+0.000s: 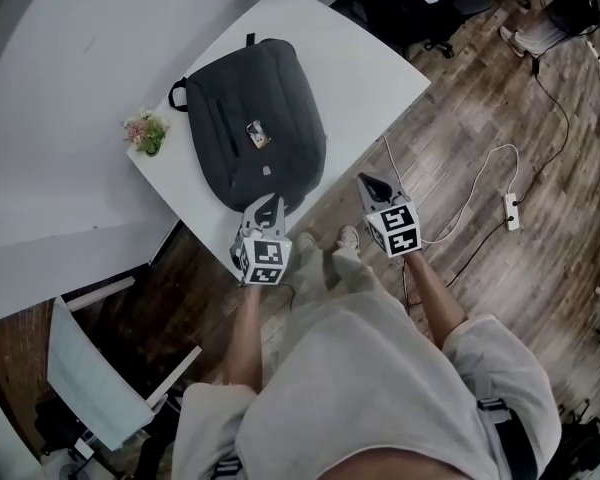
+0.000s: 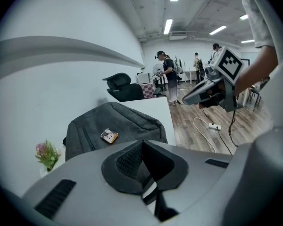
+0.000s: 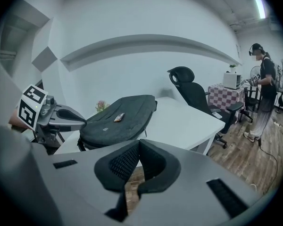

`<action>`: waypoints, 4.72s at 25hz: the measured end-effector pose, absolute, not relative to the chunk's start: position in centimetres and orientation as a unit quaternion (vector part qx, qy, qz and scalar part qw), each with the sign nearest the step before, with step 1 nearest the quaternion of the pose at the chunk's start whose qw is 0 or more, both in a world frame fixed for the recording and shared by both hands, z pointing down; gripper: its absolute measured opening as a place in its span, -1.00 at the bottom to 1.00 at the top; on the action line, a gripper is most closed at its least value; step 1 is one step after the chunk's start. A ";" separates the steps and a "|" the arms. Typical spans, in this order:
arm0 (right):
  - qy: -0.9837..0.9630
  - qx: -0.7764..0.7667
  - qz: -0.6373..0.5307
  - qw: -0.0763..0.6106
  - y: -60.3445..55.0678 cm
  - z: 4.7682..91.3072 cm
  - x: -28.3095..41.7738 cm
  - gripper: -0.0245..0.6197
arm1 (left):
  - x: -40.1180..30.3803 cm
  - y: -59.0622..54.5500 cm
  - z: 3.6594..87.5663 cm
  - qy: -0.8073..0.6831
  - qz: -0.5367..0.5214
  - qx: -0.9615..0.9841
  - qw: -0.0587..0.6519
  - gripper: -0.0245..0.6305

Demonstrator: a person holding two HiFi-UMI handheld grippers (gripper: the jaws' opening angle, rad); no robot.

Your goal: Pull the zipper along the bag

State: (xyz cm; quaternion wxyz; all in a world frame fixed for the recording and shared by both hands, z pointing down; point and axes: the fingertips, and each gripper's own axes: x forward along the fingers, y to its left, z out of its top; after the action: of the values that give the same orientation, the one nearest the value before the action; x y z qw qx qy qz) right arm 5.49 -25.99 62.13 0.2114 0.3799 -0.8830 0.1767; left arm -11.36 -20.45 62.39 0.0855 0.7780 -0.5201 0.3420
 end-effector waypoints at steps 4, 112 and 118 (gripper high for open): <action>-0.879 0.381 0.176 0.224 -25.1 63.0 4.8 -0.89 | -11.2 -19.8 63.4 -0.466 0.392 0.793 0.035 -0.85; -0.872 0.240 0.011 0.426 -25.6 70.4 -1.1 -0.86 | -9.6 -18.9 67.2 -0.293 0.484 0.823 0.051 -0.73; -0.875 0.246 0.052 0.414 -22.2 70.1 -1.8 -0.85 | -9.7 -19.1 67.3 -0.301 0.478 0.823 0.060 -0.73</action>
State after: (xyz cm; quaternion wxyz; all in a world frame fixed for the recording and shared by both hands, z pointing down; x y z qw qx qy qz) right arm -1.83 -22.19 70.14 0.4138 0.2456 -0.8751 0.0520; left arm -9.69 -19.14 67.29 0.0603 0.8231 -0.3007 0.4781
